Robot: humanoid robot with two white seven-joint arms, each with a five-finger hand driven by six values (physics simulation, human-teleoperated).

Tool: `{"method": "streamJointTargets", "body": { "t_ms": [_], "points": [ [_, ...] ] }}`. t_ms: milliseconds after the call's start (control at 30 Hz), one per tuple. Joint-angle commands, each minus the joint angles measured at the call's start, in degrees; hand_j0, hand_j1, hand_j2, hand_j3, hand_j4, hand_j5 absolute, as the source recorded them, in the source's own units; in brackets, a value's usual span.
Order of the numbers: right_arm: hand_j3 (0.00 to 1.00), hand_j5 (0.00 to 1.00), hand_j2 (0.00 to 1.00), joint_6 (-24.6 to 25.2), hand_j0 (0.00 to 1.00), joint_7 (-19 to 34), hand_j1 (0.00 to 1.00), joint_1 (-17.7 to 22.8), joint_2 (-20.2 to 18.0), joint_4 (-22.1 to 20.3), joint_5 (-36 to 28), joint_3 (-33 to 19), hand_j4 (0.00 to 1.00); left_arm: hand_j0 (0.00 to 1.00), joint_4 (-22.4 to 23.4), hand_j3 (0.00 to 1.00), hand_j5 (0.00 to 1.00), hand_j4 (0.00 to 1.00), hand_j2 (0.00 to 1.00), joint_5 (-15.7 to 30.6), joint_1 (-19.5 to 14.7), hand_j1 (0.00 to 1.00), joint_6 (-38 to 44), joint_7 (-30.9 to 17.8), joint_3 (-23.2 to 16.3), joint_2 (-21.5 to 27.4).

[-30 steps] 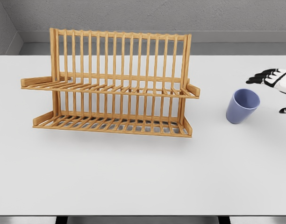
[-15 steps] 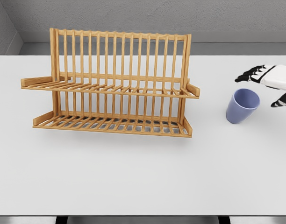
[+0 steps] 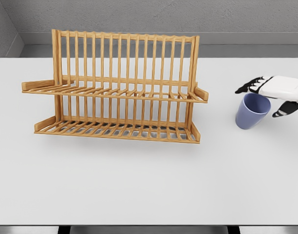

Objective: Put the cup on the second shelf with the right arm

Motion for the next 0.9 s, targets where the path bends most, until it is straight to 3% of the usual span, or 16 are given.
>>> {"method": "streamJointTargets", "body": {
  "t_ms": [0,333,367,433,633,867],
  "points": [
    [1.00,1.00,1.00,0.16,1.00,-0.02,1.00,0.00,0.95,1.19,-0.12,0.58,1.00,1.00,0.01,1.00,1.00,1.00,1.00,0.01,0.00,1.00,0.00,-0.02,0.00,0.01],
    [1.00,1.00,1.00,0.16,1.00,-0.02,1.00,-0.26,1.30,2.08,-0.30,1.46,1.00,1.00,0.01,1.00,1.00,1.00,1.00,0.01,0.09,1.00,0.00,0.06,0.00,0.01],
    [0.80,0.80,0.80,0.16,0.80,-0.02,0.80,-0.53,1.30,1.99,-0.30,1.46,0.80,1.00,0.01,1.00,1.00,1.00,1.00,0.01,0.00,1.00,0.00,-0.02,0.00,0.01],
    [0.73,0.73,0.73,0.16,0.73,-0.02,0.73,-0.53,1.30,1.90,-0.30,1.46,0.73,1.00,0.01,1.00,1.00,1.00,1.00,0.01,0.09,1.00,0.00,-0.02,0.00,0.01],
    [0.64,0.64,0.64,0.16,0.64,-0.02,0.64,-0.53,1.83,1.99,-0.30,1.55,0.64,1.00,0.01,1.00,1.00,1.00,1.00,0.01,0.00,1.00,0.00,-0.02,0.00,0.01],
    [0.65,0.65,0.65,0.16,0.65,-0.02,0.65,-1.76,1.74,1.72,-0.74,0.76,0.65,1.00,0.01,1.00,1.00,1.00,1.00,0.01,0.09,1.00,0.00,-0.02,0.00,0.01]
  ]
}}
